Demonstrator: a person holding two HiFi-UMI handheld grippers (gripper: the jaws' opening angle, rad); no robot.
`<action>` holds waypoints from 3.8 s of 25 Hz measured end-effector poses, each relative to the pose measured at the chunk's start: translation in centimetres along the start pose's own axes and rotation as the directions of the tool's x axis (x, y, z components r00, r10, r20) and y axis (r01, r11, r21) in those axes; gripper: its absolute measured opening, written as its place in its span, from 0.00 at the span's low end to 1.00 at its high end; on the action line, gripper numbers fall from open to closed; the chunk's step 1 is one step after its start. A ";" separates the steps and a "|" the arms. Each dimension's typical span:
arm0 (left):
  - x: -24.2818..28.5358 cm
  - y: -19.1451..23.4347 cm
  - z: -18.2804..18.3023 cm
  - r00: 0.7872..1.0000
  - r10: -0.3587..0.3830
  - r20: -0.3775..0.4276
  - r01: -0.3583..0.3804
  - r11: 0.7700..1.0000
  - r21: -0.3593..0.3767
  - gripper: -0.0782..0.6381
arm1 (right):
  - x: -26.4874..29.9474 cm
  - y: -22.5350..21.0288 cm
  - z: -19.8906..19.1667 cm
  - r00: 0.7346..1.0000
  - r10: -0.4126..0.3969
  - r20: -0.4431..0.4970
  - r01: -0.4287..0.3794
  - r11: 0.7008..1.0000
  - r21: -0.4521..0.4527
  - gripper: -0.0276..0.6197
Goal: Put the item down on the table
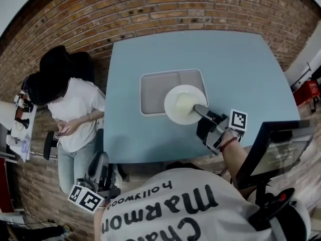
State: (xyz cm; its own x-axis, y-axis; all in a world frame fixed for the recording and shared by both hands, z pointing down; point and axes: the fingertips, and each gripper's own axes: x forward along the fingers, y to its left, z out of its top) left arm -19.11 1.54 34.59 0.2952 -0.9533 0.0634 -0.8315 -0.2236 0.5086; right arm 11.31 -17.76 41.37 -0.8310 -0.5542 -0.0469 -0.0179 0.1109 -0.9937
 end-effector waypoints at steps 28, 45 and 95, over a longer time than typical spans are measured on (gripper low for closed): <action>6.3 3.3 0.1 0.995 -0.034 -0.099 0.031 0.999 -0.035 0.21 | 4.1 -3.0 4.9 0.991 -0.125 0.036 0.127 0.991 -0.043 0.11; 15.7 4.2 -1.5 0.959 -0.215 -0.184 0.197 0.974 -0.113 0.21 | 7.7 -5.2 6.1 0.971 -0.237 0.008 0.237 0.966 -0.107 0.11; 18.3 6.8 -2.2 0.967 -0.201 -0.156 0.174 0.970 -0.170 0.21 | 16.2 -9.8 4.1 0.707 -0.698 -0.110 0.358 0.488 -0.796 0.18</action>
State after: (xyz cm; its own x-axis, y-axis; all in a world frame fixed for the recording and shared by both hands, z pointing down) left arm -18.34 -16.96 41.09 0.5262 -0.8453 0.0930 -0.6748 -0.3484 0.6506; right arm 0.30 -31.17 49.97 -0.6367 -0.3784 0.6719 -0.7485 0.5125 -0.4207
